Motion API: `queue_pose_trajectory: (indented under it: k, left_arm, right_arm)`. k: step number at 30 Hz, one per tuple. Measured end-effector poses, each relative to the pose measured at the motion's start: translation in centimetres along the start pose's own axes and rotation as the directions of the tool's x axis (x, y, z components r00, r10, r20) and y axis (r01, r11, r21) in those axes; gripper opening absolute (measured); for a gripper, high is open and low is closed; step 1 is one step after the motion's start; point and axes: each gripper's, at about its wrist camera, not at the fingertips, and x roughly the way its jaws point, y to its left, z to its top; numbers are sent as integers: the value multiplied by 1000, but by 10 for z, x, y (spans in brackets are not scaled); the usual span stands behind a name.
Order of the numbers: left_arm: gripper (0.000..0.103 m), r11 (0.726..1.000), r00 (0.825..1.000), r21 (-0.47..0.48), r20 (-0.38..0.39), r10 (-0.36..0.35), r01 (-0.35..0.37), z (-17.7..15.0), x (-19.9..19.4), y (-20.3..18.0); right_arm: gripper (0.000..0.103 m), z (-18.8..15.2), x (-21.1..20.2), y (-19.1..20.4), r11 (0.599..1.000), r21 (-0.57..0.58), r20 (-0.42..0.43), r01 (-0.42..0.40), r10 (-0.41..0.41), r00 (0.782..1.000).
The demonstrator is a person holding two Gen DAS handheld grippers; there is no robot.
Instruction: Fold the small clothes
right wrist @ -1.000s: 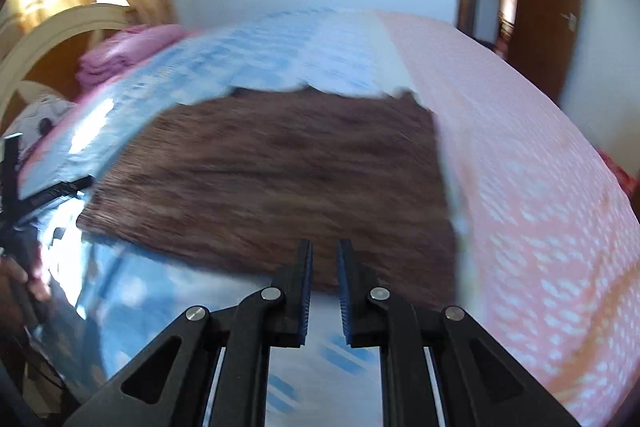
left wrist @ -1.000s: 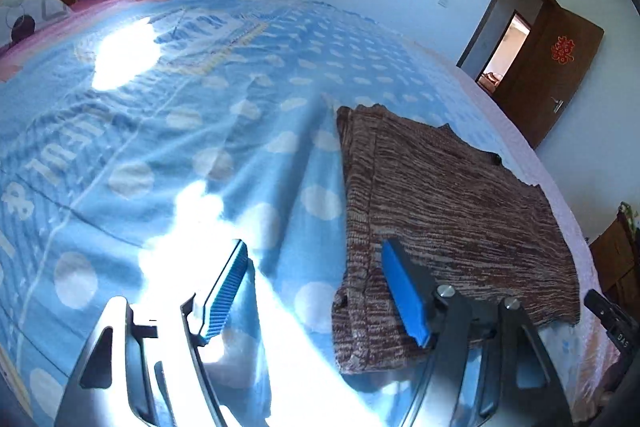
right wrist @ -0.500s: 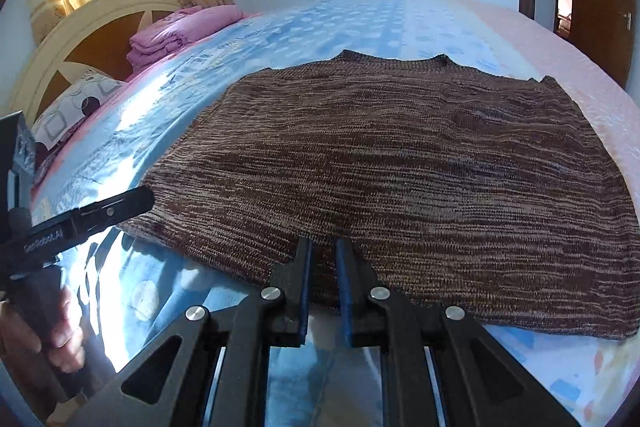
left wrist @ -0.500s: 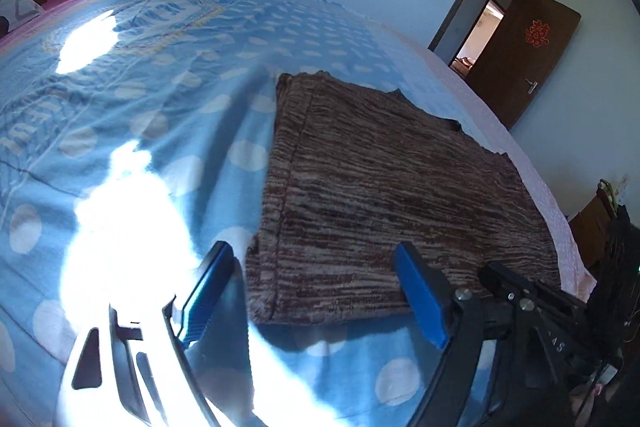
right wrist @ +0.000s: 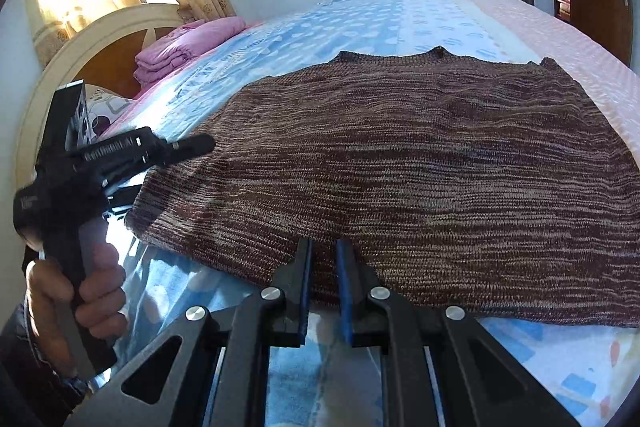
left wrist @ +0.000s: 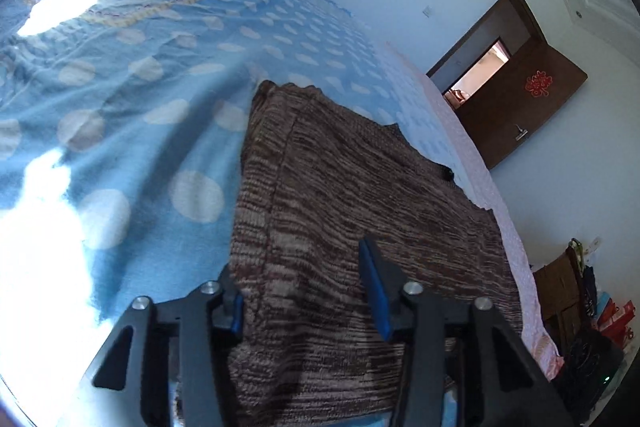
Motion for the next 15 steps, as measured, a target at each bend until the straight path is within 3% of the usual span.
queue_pose_trajectory:
  k: [2, 6, 7, 10, 12, 13, 15]
  left_arm:
    - [33, 998, 1000, -57, 6, -26, 26, 3, -2, 11]
    - [33, 993, 999, -110, 20, -36, 38, 4, -1, 13]
    - [38, 993, 999, -112, 22, -35, 37, 5, 0, 12]
    - [40, 993, 999, -115, 33, -20, 24, 4, 2, 8]
    - [33, 996, 999, -91, 50, -20, 24, 6, 2, 3]
    - [18, 997, 998, -68, 58, -16, 20, 7, 1, -1]
    - [19, 1000, 997, -11, 74, 4, -3, 10, 1, -12]
  right_arm:
    - [11, 10, -2, 0, 1000, -10, 11, 4, -4, 1000]
    - [11, 41, 1, -6, 999, 32, 81, 18, -21, 996]
    - [11, 45, 6, -7, 999, 38, 82, 17, -20, 996]
    - [11, 45, 35, -8, 999, 38, -6, 23, -23, 1000]
    - [11, 43, 33, -3, 999, 1, 18, 45, -45, 999]
    - [12, 43, 32, -1, 999, -15, 13, 51, -51, 999]
    - [12, 45, 28, -3, 999, -13, 9, 29, -29, 1000]
